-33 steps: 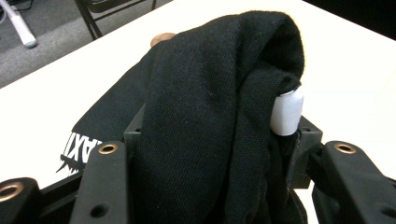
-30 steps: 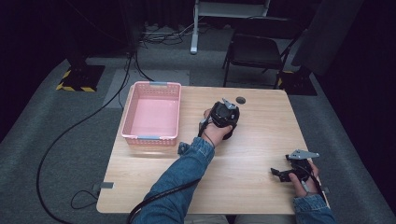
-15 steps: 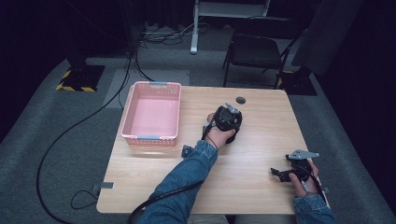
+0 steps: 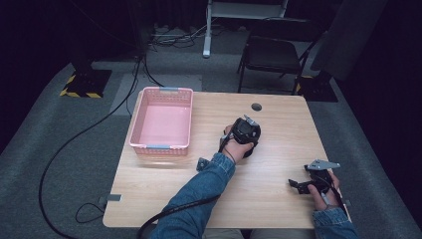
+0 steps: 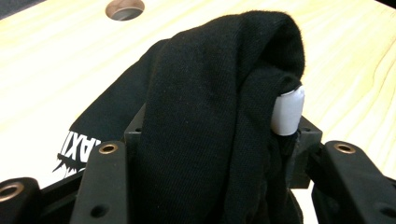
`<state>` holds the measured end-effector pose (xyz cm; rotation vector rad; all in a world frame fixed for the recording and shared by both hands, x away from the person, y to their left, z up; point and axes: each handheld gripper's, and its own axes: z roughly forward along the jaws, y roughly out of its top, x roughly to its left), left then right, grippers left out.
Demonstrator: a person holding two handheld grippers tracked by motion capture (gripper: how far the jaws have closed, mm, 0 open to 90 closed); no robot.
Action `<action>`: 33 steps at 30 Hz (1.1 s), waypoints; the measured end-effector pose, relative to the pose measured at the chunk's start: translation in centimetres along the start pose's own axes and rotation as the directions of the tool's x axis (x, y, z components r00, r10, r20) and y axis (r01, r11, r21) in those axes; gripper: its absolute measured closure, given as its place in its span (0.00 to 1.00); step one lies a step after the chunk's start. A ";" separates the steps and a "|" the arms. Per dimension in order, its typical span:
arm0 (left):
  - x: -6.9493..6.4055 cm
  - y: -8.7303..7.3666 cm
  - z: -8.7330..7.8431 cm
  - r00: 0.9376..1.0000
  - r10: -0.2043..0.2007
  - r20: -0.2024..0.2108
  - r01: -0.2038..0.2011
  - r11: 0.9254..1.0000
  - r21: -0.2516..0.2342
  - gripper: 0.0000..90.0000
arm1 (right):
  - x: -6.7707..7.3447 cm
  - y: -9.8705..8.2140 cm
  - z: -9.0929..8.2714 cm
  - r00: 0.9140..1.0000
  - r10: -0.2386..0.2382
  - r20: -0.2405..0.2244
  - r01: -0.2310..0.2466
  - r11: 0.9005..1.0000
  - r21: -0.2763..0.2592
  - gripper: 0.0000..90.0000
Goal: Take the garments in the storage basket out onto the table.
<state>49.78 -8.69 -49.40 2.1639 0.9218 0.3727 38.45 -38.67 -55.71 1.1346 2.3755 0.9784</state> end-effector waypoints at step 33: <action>-2.9 -0.7 2.7 0.997 0.021 0.071 -0.022 1.000 0.020 0.43 | 0.0 0.0 0.0 1.000 0.000 0.000 0.000 1.000 0.000 0.00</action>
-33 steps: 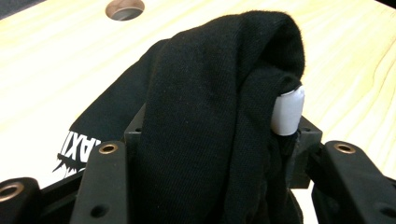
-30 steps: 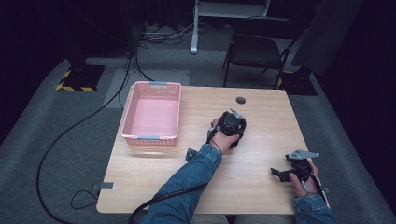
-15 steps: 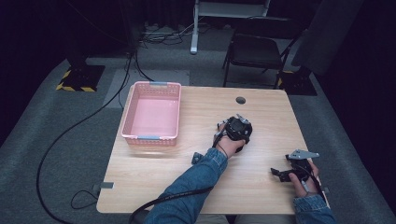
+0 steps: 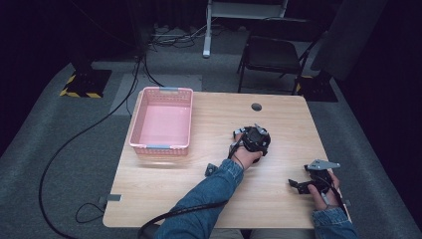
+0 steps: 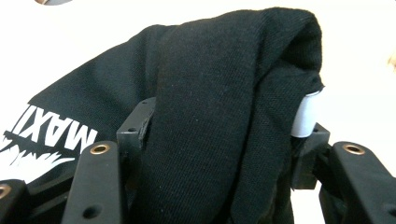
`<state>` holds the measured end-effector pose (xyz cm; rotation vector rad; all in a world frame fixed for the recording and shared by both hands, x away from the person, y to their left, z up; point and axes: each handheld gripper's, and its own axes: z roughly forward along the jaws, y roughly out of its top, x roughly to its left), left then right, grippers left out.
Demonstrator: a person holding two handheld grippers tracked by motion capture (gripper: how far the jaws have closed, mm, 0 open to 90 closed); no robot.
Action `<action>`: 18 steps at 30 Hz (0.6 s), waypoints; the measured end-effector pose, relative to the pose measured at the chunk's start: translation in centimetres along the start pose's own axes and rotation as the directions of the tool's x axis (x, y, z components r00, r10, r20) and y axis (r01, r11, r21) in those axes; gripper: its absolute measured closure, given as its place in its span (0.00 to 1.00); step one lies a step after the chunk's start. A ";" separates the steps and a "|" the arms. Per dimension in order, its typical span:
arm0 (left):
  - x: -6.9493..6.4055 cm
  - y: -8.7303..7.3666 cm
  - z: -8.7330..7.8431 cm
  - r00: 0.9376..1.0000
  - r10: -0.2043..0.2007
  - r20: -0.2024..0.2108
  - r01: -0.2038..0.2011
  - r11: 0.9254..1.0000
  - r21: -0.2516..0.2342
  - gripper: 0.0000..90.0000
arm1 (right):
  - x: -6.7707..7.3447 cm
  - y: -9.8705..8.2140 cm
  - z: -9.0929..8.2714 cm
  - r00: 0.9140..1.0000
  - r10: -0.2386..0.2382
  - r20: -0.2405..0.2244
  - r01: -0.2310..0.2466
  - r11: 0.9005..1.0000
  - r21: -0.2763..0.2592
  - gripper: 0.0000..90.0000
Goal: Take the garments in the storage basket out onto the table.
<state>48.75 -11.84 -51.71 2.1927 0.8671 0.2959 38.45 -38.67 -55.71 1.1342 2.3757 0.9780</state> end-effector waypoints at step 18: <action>-0.1 1.1 -3.1 0.999 -0.002 0.051 0.007 0.994 -0.105 0.05 | 0.0 0.0 0.0 1.000 0.000 -0.001 0.000 1.000 0.000 0.00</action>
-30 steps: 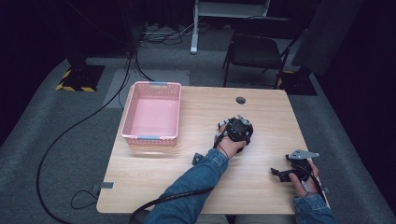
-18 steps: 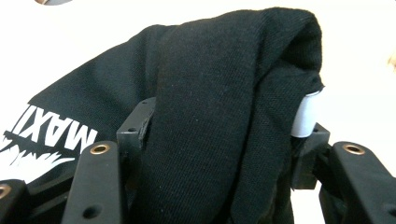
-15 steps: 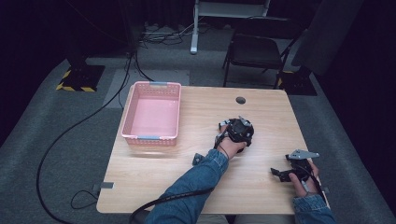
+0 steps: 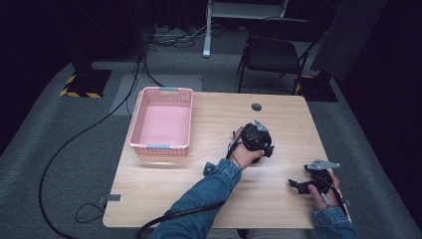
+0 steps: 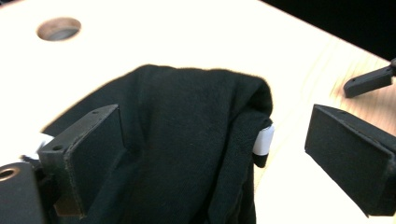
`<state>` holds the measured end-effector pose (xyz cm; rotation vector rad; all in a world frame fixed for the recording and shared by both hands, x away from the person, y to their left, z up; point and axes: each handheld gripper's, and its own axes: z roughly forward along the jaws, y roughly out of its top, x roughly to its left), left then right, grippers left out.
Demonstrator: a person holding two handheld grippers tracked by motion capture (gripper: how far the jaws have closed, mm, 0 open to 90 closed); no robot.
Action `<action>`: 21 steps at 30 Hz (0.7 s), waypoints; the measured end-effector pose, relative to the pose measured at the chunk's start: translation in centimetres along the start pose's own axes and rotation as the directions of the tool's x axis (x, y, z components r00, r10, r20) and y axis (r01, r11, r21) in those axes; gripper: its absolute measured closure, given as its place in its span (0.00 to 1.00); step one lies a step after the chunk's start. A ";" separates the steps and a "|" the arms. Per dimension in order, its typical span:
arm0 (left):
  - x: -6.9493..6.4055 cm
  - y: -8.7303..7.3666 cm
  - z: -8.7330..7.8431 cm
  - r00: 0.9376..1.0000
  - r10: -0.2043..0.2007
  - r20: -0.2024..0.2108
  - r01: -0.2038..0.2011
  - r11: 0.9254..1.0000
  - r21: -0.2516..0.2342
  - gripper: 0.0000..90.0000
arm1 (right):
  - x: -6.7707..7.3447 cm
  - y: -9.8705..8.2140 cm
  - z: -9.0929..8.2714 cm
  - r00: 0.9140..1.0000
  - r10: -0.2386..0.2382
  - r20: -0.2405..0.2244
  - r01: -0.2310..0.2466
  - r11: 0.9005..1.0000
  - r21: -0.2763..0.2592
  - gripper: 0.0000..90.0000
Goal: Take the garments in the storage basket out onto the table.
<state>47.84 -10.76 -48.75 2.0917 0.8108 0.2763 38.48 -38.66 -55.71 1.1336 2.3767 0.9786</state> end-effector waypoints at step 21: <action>-1.0 -0.1 -6.1 0.997 0.059 -0.049 -0.063 0.995 -0.080 0.06 | -0.1 0.1 0.1 1.000 -0.005 -0.003 0.005 1.000 0.000 0.00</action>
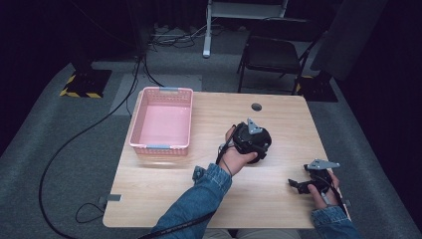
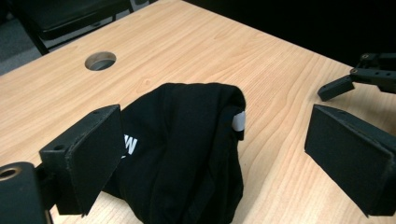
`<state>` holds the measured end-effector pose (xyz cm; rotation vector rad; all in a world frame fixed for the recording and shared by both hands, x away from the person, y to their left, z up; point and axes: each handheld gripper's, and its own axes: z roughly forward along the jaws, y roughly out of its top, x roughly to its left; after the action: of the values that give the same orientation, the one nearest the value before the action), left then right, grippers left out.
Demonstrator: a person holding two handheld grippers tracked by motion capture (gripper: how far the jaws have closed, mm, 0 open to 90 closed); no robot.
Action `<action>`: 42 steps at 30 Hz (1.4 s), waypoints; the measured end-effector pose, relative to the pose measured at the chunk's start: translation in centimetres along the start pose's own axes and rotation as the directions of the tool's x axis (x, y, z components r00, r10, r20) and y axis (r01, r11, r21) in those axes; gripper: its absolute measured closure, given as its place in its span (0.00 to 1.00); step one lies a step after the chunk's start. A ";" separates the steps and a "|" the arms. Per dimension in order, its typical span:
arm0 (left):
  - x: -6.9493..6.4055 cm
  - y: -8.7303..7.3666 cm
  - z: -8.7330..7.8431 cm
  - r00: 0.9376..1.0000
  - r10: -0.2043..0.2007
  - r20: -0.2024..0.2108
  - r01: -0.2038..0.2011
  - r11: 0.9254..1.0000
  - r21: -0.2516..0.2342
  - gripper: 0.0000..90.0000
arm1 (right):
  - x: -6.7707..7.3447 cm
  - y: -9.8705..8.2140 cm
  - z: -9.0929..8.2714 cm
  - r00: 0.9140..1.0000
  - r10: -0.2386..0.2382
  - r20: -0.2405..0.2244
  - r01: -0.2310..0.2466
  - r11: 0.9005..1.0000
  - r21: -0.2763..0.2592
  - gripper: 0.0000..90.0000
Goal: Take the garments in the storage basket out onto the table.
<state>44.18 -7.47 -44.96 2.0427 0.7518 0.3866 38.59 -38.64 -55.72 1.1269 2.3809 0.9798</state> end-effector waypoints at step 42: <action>1.2 -3.0 -6.1 0.997 -0.008 -0.070 0.006 0.999 -0.035 0.07 | 0.0 0.0 0.0 1.000 0.001 0.001 -0.001 1.000 0.000 0.00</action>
<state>40.80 -1.49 -44.09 2.0023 0.7897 0.4667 38.56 -38.62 -55.72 1.1283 2.3792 0.9794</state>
